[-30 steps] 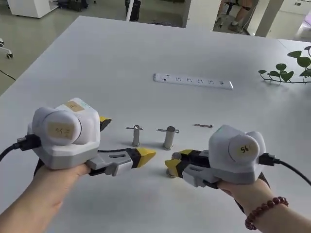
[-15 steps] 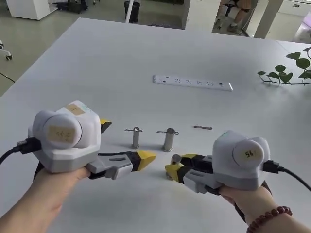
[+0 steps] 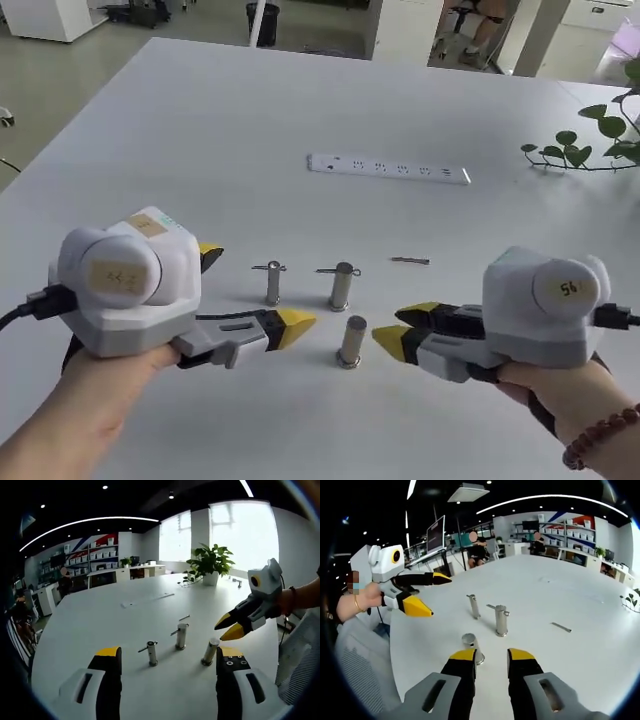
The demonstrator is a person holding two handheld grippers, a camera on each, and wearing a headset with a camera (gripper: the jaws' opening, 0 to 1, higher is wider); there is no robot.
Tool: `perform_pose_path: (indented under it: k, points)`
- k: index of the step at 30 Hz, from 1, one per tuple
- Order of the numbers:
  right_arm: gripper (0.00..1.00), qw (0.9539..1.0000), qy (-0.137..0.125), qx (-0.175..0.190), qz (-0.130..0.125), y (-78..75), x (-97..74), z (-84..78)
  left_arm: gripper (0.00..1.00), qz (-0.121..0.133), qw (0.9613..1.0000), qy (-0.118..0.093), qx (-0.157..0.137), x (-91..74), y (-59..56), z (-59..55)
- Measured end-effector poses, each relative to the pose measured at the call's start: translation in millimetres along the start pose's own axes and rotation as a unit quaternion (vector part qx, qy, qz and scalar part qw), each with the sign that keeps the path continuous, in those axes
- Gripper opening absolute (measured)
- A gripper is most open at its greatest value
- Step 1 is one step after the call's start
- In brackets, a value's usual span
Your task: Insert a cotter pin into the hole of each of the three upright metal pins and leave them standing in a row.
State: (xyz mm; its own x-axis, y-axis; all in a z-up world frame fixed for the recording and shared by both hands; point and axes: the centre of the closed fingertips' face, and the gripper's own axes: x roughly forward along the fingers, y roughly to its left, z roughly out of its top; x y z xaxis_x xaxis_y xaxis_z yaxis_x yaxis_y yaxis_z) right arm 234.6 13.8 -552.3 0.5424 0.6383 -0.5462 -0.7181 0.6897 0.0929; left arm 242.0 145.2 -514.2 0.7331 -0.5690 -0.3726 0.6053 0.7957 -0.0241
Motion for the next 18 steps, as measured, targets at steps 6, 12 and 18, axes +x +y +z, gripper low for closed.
perform_pose_path:
  k: [6, 12, 18]
  points:
    - [0.15, 0.9997, 0.006, -0.005, -0.023, -29.5, -5.3, 5.6, 0.77, -0.004, 1.0000, -0.002, 0.001, 0.8, -2.9, 1.1]
    - [0.13, 0.9985, 0.025, -0.017, -0.044, -54.8, -4.2, 11.2, 0.76, -0.010, 0.9999, 0.003, 0.004, 2.3, -6.5, -0.9]
    - [0.11, 0.9975, 0.038, -0.018, -0.057, -76.9, 3.5, 20.3, 0.75, -0.015, 0.9999, 0.008, 0.004, 3.2, -8.4, -3.9]
